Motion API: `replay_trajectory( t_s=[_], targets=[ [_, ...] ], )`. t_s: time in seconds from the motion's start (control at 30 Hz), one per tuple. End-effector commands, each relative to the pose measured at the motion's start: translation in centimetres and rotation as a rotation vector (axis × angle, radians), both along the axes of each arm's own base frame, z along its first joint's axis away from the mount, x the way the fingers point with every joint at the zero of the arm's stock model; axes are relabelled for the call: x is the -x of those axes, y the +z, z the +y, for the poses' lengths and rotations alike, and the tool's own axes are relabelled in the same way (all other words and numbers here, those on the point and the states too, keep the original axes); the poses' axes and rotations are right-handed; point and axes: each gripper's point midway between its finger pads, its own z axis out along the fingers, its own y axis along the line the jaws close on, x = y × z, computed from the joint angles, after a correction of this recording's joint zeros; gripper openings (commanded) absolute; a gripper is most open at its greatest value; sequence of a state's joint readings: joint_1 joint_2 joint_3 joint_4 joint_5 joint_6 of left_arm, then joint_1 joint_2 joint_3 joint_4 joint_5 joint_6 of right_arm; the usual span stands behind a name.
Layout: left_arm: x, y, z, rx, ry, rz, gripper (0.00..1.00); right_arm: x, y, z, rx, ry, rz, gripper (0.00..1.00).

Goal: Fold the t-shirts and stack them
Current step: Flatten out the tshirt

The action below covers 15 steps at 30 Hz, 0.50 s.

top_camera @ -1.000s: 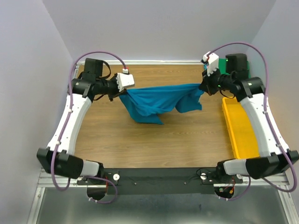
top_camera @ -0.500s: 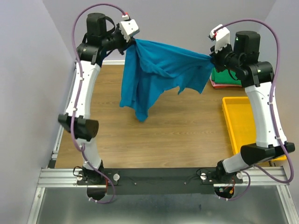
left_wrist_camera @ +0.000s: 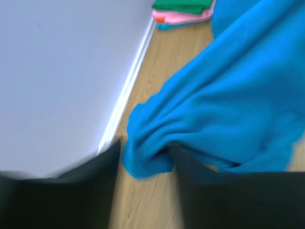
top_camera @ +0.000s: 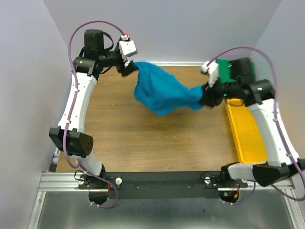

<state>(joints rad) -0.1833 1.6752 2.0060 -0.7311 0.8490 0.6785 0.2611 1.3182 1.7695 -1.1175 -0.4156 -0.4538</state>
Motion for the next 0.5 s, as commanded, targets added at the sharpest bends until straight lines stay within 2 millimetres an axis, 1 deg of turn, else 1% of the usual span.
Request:
replay_trajectory(
  t_s=[0.0, 0.03, 0.07, 0.1, 0.13, 0.17, 0.2, 0.23, 0.27, 0.3, 0.33, 0.37, 0.4, 0.43, 0.47],
  targets=[
    [-0.8, -7.8, 3.7, -0.098, 0.04, 0.19, 0.97, 7.7, -7.3, 4.6, -0.099, 0.29, 0.415, 0.8],
    [-0.8, -10.0, 5.8, -0.096, 0.06, 0.27, 0.99, 8.8, -7.7, 5.5, -0.087, 0.338, 0.431, 0.99],
    [-0.6, -11.1, 6.8, -0.095, 0.072, 0.312, 0.99, 9.1, -7.9, 5.6, -0.072, 0.349, 0.447, 1.0],
    [-0.3, -12.4, 7.2, -0.096, 0.07, 0.353, 0.99, 9.1, -7.6, 5.8, -0.059, 0.366, 0.439, 1.0],
    [0.6, -14.2, 8.6, -0.101, 0.087, 0.414, 0.99, 8.0, -7.7, 5.8, -0.03, 0.338, 0.445, 1.0],
    [1.0, -15.5, 8.8, -0.112, 0.095, 0.449, 0.99, 8.0, -7.7, 5.8, -0.03, 0.338, 0.445, 1.0],
    [1.7, -15.4, 8.9, -0.115, 0.109, 0.447, 0.99, 6.1, -8.2, 5.4, 0.025, 0.291, 0.43, 0.97],
    [2.0, -17.0, 9.2, -0.121, 0.137, 0.46, 0.99, 5.2, -8.8, 5.0, 0.061, 0.268, 0.422, 0.95],
    [2.3, -17.3, 9.3, -0.111, 0.166, 0.469, 0.99, 4.4, -9.5, 4.5, 0.095, 0.242, 0.416, 0.93],
    [3.1, -16.5, 9.0, -0.093, 0.194, 0.465, 0.99, 2.6, -11.1, 4.0, 0.137, 0.177, 0.395, 0.9],
    [3.3, -16.9, 9.1, -0.093, 0.222, 0.471, 0.99, 1.8, -12.3, 3.8, 0.152, 0.141, 0.391, 0.86],
    [3.5, -18.7, 9.6, -0.119, 0.27, 0.487, 0.99, -0.1, -12.8, 4.0, 0.152, 0.098, 0.34, 0.82],
    [3.8, -19.3, 9.9, -0.105, 0.315, 0.522, 0.99, -0.9, -13.8, 3.5, 0.175, 0.045, 0.345, 0.74],
    [4.2, -19.6, 9.4, -0.125, 0.329, 0.509, 0.99, -1.3, -15.7, 3.5, 0.199, 0.042, 0.38, 0.71],
    [5.2, -21.8, 9.5, -0.135, 0.346, 0.568, 0.99, -1.9, -16.3, 3.6, 0.202, 0.03, 0.386, 0.67]
  ],
)
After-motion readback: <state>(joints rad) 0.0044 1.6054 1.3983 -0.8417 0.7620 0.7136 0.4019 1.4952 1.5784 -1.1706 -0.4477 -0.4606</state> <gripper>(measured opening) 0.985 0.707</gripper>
